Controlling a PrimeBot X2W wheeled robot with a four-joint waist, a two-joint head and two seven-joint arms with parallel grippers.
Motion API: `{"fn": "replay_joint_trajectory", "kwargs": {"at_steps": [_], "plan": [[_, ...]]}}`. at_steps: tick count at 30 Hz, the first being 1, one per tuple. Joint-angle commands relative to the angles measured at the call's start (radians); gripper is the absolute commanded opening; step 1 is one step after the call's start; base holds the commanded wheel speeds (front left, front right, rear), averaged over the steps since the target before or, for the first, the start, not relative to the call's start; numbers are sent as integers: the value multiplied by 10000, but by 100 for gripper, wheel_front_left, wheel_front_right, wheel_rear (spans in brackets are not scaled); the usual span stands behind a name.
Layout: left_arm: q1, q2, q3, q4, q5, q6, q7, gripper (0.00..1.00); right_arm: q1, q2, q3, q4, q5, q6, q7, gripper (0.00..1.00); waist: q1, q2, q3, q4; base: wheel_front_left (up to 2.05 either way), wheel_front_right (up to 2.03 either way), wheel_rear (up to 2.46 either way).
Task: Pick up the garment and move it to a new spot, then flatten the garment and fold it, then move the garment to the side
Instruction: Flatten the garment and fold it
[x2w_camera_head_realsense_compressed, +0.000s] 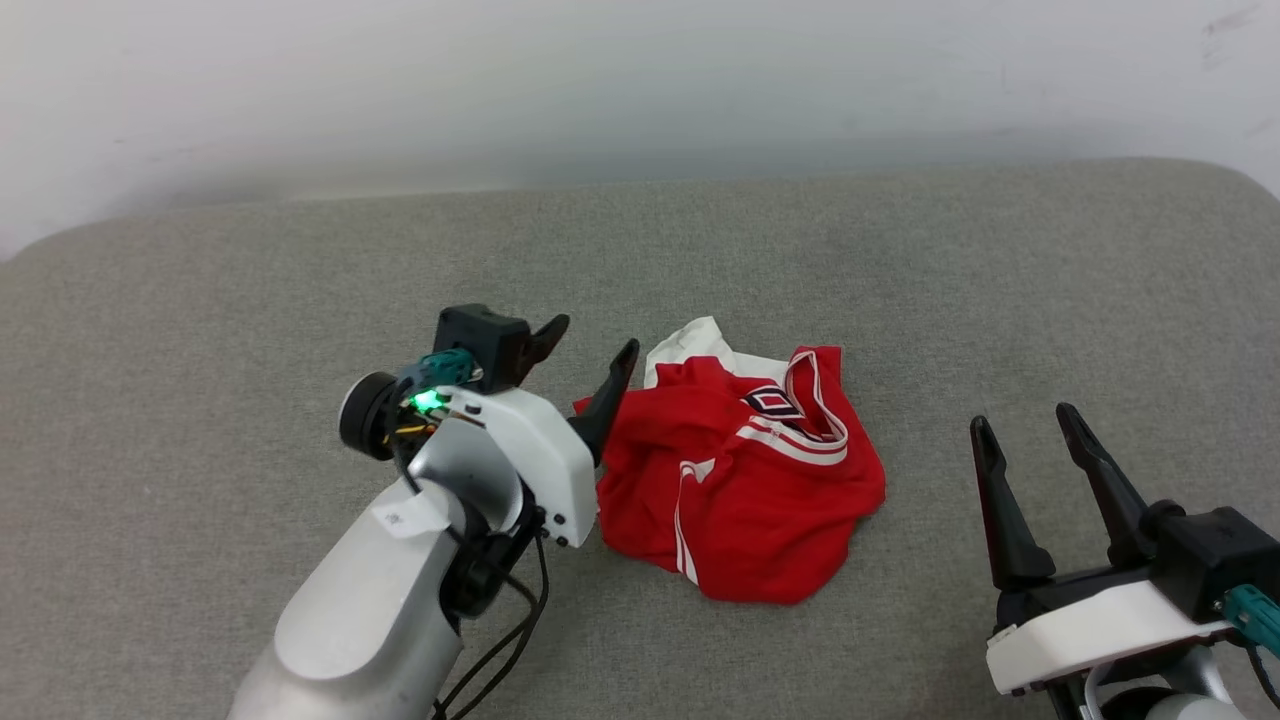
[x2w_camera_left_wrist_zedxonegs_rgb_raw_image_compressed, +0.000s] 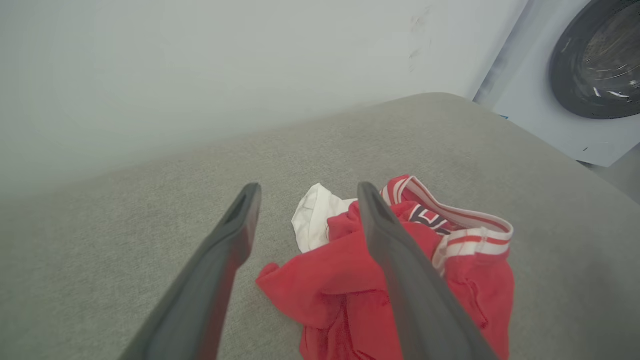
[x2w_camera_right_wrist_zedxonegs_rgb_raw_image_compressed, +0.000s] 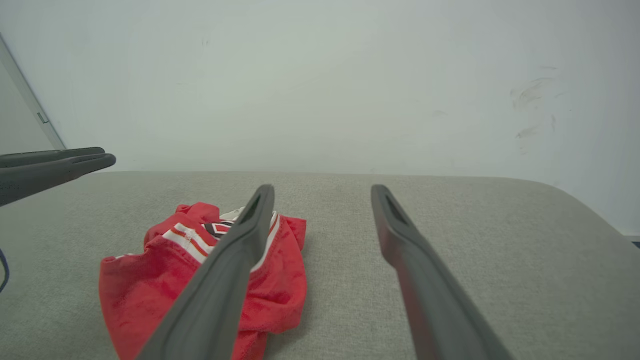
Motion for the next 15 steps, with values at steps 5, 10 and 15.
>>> {"fn": "replay_joint_trajectory", "kwargs": {"at_steps": [5, 10, 15], "plan": [[-969, -299, -531, 1252, -181, -513, 928, 100, -313, 14, 53, -72, -122, 22, 15, 100, -1, 0, 540, -300, 0, 0, 0], [-1834, -413, -1255, 2606, -275, -855, 1846, 100, -479, 14, 64, -76, -96, 22, -35, 100, -1, 0, 998, -508, 0, 0, 0], [-2463, -386, -2199, 3755, -360, -966, 2651, 100, -625, 13, 137, -16, -38, 23, -96, 100, -1, 0, 1369, -660, 0, 0, 0]]}}
